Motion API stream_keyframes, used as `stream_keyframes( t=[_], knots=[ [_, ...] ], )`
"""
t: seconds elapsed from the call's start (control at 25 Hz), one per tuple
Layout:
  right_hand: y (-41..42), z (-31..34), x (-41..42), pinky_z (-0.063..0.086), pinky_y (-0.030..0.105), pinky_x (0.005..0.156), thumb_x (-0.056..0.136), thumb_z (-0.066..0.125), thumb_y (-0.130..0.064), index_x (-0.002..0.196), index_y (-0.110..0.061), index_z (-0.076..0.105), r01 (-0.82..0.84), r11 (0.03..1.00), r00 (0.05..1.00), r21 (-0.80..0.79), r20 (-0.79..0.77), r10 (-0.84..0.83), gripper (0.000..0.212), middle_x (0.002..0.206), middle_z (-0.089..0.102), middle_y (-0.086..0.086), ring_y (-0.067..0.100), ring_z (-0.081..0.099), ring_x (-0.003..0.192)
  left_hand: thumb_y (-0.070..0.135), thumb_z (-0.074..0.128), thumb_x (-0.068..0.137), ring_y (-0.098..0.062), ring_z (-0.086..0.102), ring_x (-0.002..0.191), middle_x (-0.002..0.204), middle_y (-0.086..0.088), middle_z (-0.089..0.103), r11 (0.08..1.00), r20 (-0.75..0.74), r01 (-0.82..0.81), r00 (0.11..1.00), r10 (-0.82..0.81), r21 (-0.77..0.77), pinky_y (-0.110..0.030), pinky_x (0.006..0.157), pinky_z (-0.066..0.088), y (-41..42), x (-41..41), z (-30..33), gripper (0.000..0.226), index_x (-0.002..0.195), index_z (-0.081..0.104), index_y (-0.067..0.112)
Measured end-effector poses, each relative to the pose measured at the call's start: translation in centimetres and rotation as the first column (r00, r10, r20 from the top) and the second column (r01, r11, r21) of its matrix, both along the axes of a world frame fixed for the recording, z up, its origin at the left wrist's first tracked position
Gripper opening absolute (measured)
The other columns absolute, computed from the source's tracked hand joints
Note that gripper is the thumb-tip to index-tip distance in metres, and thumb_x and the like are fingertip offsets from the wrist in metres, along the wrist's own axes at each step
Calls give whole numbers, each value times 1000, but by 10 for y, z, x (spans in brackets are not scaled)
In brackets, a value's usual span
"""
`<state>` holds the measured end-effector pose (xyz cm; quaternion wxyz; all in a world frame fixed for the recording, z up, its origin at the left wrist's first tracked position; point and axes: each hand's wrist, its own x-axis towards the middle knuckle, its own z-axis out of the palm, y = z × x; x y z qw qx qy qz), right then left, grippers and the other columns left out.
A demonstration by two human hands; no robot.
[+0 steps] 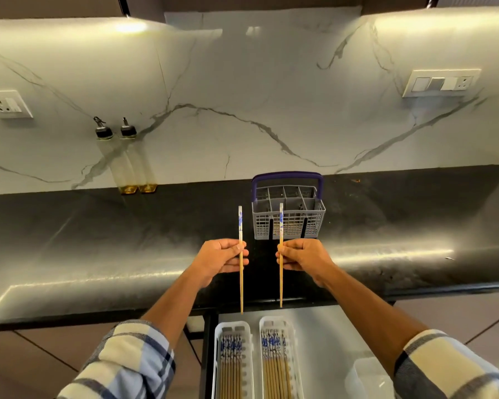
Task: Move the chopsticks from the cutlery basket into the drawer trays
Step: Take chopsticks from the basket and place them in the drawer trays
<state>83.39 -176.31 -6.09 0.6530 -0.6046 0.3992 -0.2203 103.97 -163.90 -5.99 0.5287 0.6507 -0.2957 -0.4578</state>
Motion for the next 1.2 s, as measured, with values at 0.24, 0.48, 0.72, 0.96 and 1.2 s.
stream_keyframes(
  t=[0.24,0.48,0.72,0.96,1.2],
  knots=[
    [36,-72,-31,61,37,80,92,66,-13,98,-7,73,-21,996,994,84,-108,30,11,90,77,13,25,75,86,11,61,94,-32,74,93,102,-17,75,992,-131,47,991,-31,118,-41,79,61,49,-27,-77,19,110,69,5],
    [77,-135,-65,61,36,82,94,62,-11,101,-4,71,-90,978,971,189,-201,129,13,92,78,8,23,75,87,12,59,95,-33,72,97,105,-19,74,978,-204,116,976,-80,174,-44,86,59,86,-46,-130,23,114,68,2],
    [99,-167,-84,61,34,79,93,62,-7,98,-2,71,-119,946,945,301,-259,201,11,93,77,12,25,75,87,9,58,95,-31,73,96,104,-16,75,949,-281,115,959,-30,292,-37,81,60,115,-63,-166,23,115,66,1],
    [108,-189,-83,61,43,83,93,63,-5,92,-1,71,-27,963,917,269,-377,131,9,88,76,14,27,75,82,7,57,96,-29,73,95,103,-15,75,931,-301,92,954,20,353,-35,80,61,119,-70,-183,22,114,67,2],
    [120,-192,-66,57,25,62,90,66,-13,84,-8,75,-32,999,755,-17,-656,13,12,76,73,4,19,69,65,5,60,93,-28,74,92,100,-15,75,899,-276,47,958,83,435,-37,80,61,118,-73,-200,21,112,68,1]
  ],
)
